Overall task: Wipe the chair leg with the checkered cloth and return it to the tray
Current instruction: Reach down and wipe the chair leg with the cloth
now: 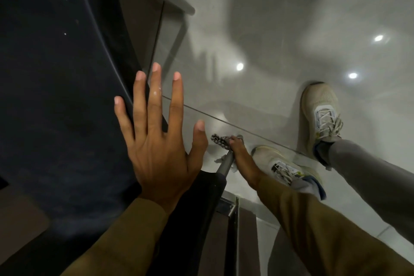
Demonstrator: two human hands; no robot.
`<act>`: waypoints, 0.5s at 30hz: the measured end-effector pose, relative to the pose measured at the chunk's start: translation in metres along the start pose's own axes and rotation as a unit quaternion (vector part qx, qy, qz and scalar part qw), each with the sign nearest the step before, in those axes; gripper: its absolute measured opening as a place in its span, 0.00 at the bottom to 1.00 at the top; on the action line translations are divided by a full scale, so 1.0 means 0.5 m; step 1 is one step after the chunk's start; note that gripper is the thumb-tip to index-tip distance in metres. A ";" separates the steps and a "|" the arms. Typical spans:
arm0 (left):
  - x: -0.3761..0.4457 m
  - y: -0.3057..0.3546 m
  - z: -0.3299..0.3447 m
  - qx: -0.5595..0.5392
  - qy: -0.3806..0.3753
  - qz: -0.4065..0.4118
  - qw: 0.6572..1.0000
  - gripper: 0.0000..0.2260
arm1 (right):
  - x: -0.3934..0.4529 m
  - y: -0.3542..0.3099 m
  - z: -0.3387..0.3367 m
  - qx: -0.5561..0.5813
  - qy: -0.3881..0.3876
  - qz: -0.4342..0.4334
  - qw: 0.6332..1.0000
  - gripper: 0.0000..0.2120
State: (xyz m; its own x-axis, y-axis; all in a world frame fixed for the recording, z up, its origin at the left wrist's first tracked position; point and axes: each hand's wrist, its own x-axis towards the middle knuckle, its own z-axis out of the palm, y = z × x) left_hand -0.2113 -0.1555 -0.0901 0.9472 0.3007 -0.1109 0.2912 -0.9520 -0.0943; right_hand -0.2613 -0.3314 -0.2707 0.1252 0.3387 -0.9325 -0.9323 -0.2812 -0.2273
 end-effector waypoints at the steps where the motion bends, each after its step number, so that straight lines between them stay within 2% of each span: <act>1: 0.000 -0.001 -0.001 0.001 0.000 -0.001 1.000 0.31 | -0.013 0.000 0.001 0.003 -0.009 0.001 1.000 0.26; 5: 0.000 0.002 -0.006 0.005 -0.007 -0.005 1.000 0.32 | -0.187 0.010 0.015 -0.005 -0.034 -0.049 0.998 0.31; 8: 0.000 0.002 -0.003 0.005 -0.001 -0.006 1.000 0.31 | -0.249 0.017 0.035 0.002 -0.073 -0.060 0.995 0.22; 10: -0.001 -0.001 0.003 0.001 0.004 -0.003 1.000 0.31 | -0.216 0.027 0.035 -0.028 -0.037 -0.066 0.997 0.21; 12: -0.002 -0.004 0.011 -0.001 0.009 -0.001 1.000 0.31 | -0.143 0.040 0.025 -0.065 -0.011 -0.077 0.995 0.24; 15: -0.004 -0.006 0.017 -0.001 0.016 0.004 1.000 0.32 | -0.021 0.036 0.002 -0.053 0.006 -0.044 0.998 0.26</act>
State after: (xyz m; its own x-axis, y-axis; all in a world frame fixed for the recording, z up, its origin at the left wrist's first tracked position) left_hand -0.2155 -0.1527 -0.0982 0.9533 0.2912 -0.0799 0.2839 -0.9545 -0.0912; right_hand -0.2798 -0.3393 -0.2649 0.2093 0.3557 -0.9108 -0.8762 -0.3454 -0.3362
